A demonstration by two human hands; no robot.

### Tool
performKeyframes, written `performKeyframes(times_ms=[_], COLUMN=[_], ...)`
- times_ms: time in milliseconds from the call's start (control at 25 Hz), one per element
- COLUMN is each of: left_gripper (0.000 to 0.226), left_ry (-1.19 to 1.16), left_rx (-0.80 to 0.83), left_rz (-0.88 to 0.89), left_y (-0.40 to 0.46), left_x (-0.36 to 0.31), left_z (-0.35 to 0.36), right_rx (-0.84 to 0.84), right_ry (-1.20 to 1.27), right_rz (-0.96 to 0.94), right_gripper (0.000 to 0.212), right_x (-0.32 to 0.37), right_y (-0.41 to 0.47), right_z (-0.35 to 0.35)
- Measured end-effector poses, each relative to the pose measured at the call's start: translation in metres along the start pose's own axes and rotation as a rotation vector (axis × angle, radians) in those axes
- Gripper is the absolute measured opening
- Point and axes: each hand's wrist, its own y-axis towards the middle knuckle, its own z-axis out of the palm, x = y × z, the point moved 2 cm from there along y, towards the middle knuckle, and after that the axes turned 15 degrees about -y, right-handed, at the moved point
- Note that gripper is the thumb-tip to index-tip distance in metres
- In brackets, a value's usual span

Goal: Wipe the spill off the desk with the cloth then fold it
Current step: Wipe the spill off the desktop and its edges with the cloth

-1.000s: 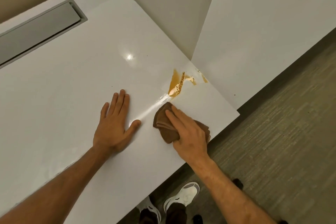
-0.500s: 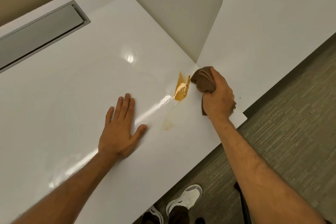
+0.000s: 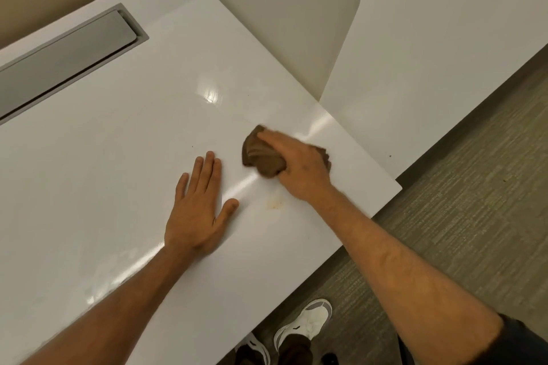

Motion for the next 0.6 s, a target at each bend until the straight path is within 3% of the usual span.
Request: performKeyframes(times_ms=[120, 200, 280, 320, 400, 440, 600], left_gripper=[0.084, 0.081, 0.080, 0.079, 0.078, 0.078, 0.080], left_ry=[-0.019, 0.000, 0.019, 0.022, 0.026, 0.025, 0.010], left_rx=[-0.006, -0.007, -0.020, -0.018, -0.018, -0.020, -0.021], left_rz=[0.011, 0.018, 0.016, 0.012, 0.008, 0.004, -0.004], left_y=[0.001, 0.001, 0.003, 0.002, 0.001, 0.001, 0.001], left_x=[0.003, 0.005, 0.006, 0.007, 0.007, 0.007, 0.005], left_z=[-0.001, 0.001, 0.002, 0.002, 0.003, 0.003, 0.003], right_rx=[0.099, 0.107, -0.050, -0.168, -0.287, -0.265, -0.077], right_ry=[0.081, 0.323, 0.577, 0.585, 0.444, 0.335, -0.234], right_rz=[-0.088, 0.041, 0.267, 0.328, 0.342, 0.333, 0.226], right_gripper=[0.074, 0.071, 0.060, 0.053, 0.044, 0.046, 0.082], right_x=[0.012, 0.005, -0.012, -0.022, -0.034, -0.036, -0.028], right_y=[-0.049, -0.062, -0.046, -0.033, -0.007, 0.004, 0.019], right_z=[0.011, 0.004, -0.015, -0.025, -0.040, -0.039, -0.004])
